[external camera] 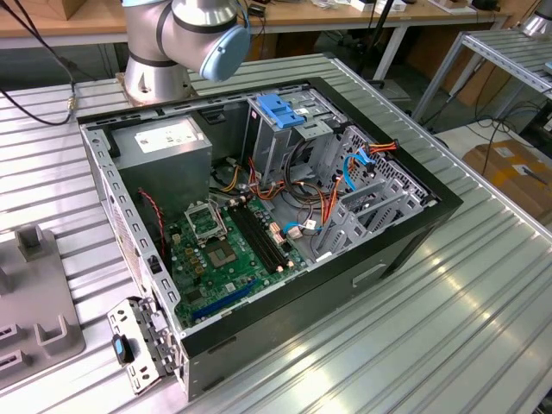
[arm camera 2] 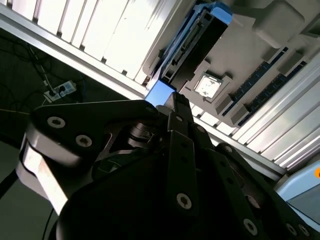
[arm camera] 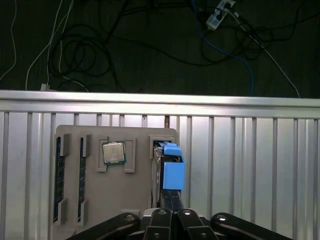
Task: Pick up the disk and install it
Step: 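Pick up the disk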
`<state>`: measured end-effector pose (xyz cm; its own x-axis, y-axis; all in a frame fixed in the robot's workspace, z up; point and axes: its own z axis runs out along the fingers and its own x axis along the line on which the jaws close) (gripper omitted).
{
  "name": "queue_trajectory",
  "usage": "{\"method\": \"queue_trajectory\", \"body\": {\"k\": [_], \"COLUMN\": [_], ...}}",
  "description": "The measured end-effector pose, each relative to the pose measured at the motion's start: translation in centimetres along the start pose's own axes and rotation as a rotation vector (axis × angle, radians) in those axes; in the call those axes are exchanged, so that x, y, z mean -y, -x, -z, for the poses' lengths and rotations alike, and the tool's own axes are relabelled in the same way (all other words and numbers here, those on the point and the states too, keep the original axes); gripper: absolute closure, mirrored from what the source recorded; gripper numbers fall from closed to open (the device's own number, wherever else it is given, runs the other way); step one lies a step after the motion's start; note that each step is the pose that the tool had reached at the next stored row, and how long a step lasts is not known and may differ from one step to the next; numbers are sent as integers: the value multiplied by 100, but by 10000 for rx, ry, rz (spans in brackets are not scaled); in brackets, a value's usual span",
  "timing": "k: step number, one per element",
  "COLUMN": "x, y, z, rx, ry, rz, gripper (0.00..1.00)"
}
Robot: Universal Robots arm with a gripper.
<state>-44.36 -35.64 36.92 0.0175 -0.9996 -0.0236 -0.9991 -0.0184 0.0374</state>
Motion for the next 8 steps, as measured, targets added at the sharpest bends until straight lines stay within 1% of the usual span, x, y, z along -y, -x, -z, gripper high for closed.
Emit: {"method": "queue_trajectory", "body": {"k": [3, 5, 8], "x": [24, 27, 27], "y": [0, -1, -1], "z": [-29, -43, -45], "rx": [1, -1, -1], "ry": [-4, -14, -15], "rz": [0, 3, 4], "gripper": [89, 89, 89]}}
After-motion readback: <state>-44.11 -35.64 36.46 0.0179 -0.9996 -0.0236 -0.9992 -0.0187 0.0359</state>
